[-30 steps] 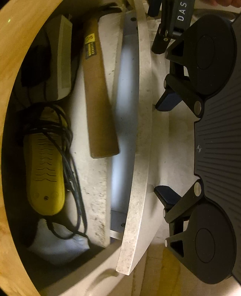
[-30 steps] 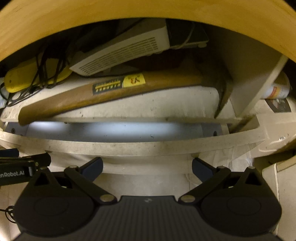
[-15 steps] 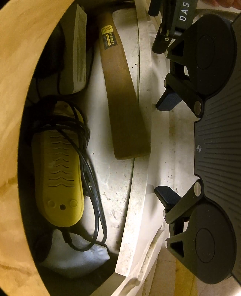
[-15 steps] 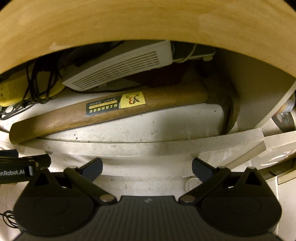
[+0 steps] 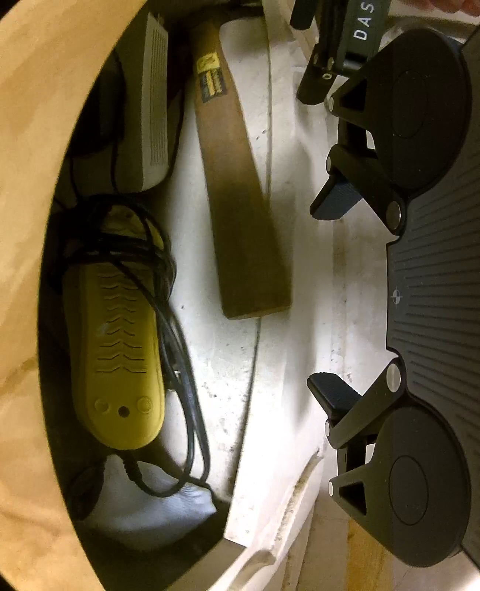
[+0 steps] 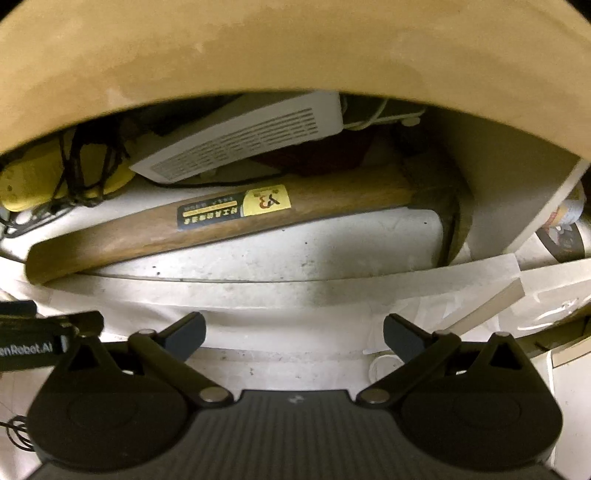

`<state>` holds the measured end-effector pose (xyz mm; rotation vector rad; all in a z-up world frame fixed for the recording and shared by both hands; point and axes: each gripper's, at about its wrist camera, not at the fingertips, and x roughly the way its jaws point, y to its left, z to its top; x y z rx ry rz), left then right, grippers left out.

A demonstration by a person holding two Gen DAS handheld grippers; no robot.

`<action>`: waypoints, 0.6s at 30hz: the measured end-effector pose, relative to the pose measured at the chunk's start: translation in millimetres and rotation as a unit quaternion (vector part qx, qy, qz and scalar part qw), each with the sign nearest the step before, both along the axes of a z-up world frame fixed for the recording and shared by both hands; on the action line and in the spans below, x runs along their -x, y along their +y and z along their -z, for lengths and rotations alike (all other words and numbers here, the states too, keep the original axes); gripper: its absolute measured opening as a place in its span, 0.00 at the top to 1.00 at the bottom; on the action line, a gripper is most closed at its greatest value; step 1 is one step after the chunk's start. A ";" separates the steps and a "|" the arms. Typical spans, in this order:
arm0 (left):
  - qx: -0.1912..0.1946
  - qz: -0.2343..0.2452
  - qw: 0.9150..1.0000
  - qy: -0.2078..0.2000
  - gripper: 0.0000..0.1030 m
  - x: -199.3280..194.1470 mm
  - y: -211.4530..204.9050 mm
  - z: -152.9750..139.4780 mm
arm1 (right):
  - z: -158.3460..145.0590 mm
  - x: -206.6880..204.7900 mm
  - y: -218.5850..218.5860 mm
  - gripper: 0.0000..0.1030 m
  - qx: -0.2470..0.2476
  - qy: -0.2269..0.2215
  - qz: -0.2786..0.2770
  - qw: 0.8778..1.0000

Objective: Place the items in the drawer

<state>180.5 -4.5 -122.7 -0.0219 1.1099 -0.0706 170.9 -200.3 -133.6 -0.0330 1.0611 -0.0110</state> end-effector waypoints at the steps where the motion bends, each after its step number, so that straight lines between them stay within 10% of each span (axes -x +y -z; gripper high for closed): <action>1: 0.001 0.000 1.000 0.000 0.11 3.1 0.3 -1.9 | -2.1 3.0 -0.6 0.00 0.000 0.000 0.000 1.000; 18: -0.012 0.021 0.997 -0.068 0.11 92.8 -2.8 -67.5 | -68.6 90.1 -4.2 0.00 -0.021 -0.045 -0.024 0.998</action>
